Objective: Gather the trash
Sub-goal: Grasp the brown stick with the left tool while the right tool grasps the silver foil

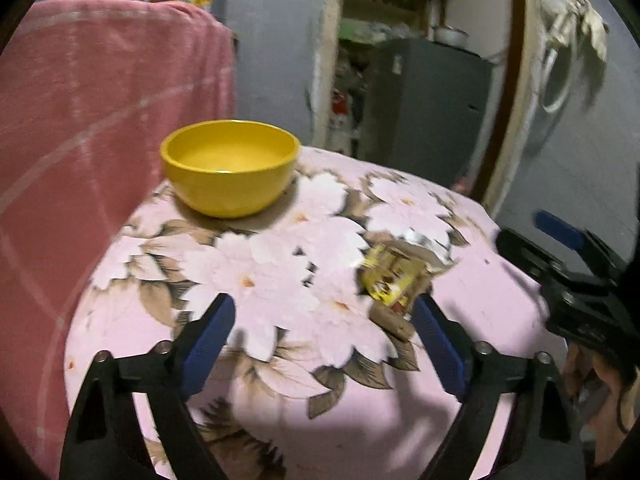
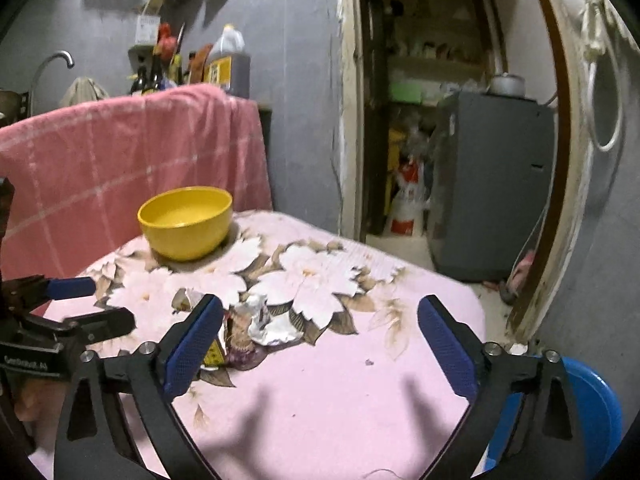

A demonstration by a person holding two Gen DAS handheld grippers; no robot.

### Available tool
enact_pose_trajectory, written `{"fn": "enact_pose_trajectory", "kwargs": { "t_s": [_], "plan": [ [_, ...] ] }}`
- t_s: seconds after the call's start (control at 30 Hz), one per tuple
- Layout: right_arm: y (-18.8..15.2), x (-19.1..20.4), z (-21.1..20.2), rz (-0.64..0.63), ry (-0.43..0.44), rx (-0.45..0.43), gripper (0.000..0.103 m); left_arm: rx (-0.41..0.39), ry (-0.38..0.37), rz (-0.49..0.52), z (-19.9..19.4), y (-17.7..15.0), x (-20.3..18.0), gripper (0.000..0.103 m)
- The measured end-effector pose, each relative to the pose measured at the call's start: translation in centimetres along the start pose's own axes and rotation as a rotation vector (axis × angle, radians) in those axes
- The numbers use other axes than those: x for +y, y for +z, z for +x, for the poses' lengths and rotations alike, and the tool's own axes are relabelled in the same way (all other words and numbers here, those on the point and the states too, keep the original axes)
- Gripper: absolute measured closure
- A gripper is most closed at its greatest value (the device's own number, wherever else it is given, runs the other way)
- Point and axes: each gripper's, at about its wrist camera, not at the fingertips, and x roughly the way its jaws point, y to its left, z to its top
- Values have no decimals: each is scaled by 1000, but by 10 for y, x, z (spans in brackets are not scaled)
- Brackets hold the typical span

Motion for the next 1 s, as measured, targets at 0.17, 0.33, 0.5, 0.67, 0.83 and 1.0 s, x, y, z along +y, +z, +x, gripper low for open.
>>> {"fn": "enact_pose_trajectory", "kwargs": {
  "t_s": [0.17, 0.33, 0.5, 0.67, 0.83, 1.0],
  "plan": [
    [4, -1, 32, 16, 93, 139, 26, 78, -69, 69, 15, -2, -15, 38],
    [2, 7, 56, 6, 125, 248, 33, 157, -132, 97, 31, -3, -23, 47],
    [1, 9, 74, 17, 152, 324, 39, 212, -152, 120, 48, -1, -30, 56],
    [1, 2, 86, 70, 199, 360, 46, 227, -174, 115, 61, 6, -33, 62],
    [0, 1, 91, 92, 235, 379, 58, 244, -178, 102, 68, 8, -30, 72],
    [-1, -1, 91, 142, 287, 387, 72, 242, -182, 93, 67, 9, -28, 73]
  ]
}}
